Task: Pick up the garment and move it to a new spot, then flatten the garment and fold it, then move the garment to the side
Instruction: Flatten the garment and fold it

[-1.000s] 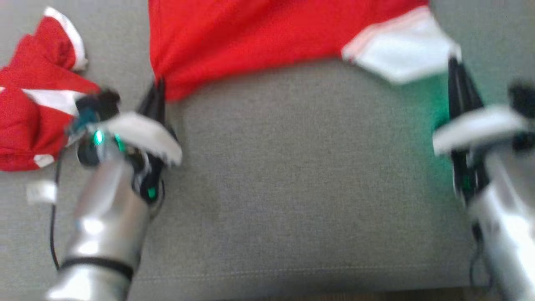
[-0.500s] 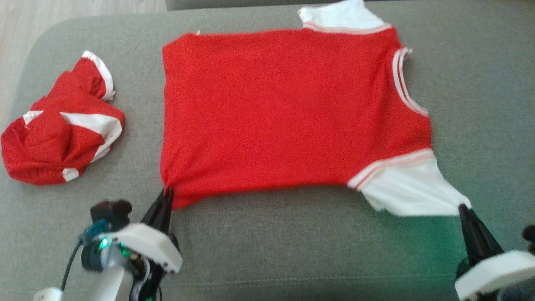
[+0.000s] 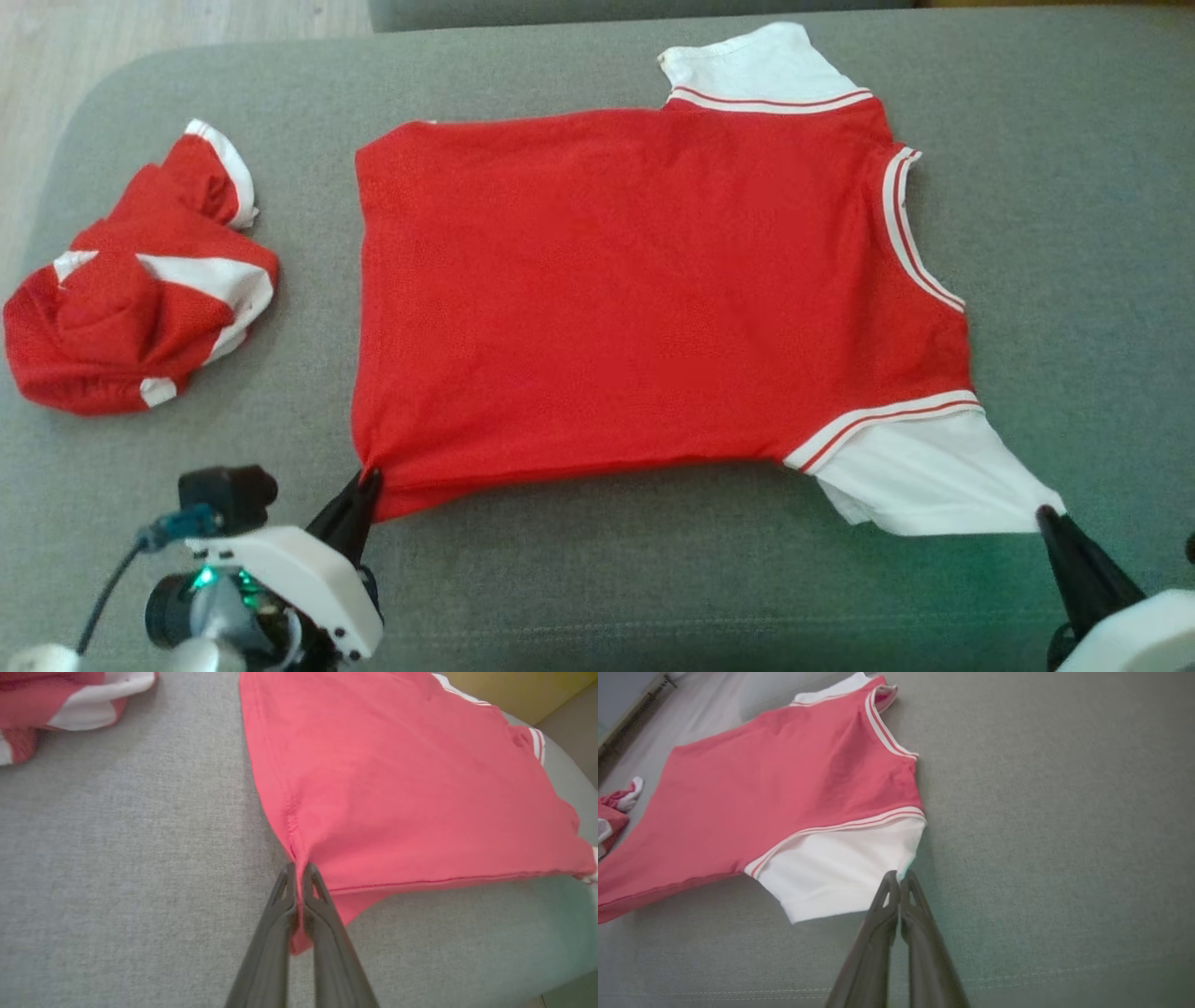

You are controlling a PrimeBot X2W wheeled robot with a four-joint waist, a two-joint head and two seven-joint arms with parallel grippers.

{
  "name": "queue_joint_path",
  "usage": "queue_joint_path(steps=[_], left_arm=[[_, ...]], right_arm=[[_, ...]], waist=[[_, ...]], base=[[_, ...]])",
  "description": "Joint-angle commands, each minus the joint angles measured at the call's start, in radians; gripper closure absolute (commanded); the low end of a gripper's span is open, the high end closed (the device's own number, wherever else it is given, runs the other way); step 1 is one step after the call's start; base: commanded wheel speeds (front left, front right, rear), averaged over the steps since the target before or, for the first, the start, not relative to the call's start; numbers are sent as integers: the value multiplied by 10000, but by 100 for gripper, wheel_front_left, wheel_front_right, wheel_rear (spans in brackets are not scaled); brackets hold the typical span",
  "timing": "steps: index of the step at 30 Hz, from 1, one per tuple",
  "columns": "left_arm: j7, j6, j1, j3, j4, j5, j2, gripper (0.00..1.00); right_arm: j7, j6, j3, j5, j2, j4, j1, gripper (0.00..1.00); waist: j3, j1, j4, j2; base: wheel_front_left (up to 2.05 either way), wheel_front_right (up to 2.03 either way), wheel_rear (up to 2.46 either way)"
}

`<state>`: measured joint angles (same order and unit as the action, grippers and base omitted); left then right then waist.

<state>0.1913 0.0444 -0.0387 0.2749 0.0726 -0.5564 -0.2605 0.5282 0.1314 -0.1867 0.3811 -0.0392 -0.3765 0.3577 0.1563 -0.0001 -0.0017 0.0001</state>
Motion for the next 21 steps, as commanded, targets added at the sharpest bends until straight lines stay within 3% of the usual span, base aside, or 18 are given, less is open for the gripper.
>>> queue_joint_path(steps=[1, 13, 21], left_arm=[[131, 19, 395, -469, -419, -126, -263, 100], [2170, -676, 2155, -760, -417, -1687, -682, 100], [3136, -977, 3154, -1039, 303, -2897, -643, 100]], right_arm=[[141, -7, 78, -22, -114, -377, -364, 100], [1607, -7, 188, -105, -321, 668, -3785, 100], [1410, -7, 293, 157, -730, 2123, -6074, 100]], waist=[[86, 1, -10, -1], [1158, 1, -106, -1], [1540, 1, -131, -1]], base=[[0, 0, 0], [0, 0, 0], [0, 0, 0]])
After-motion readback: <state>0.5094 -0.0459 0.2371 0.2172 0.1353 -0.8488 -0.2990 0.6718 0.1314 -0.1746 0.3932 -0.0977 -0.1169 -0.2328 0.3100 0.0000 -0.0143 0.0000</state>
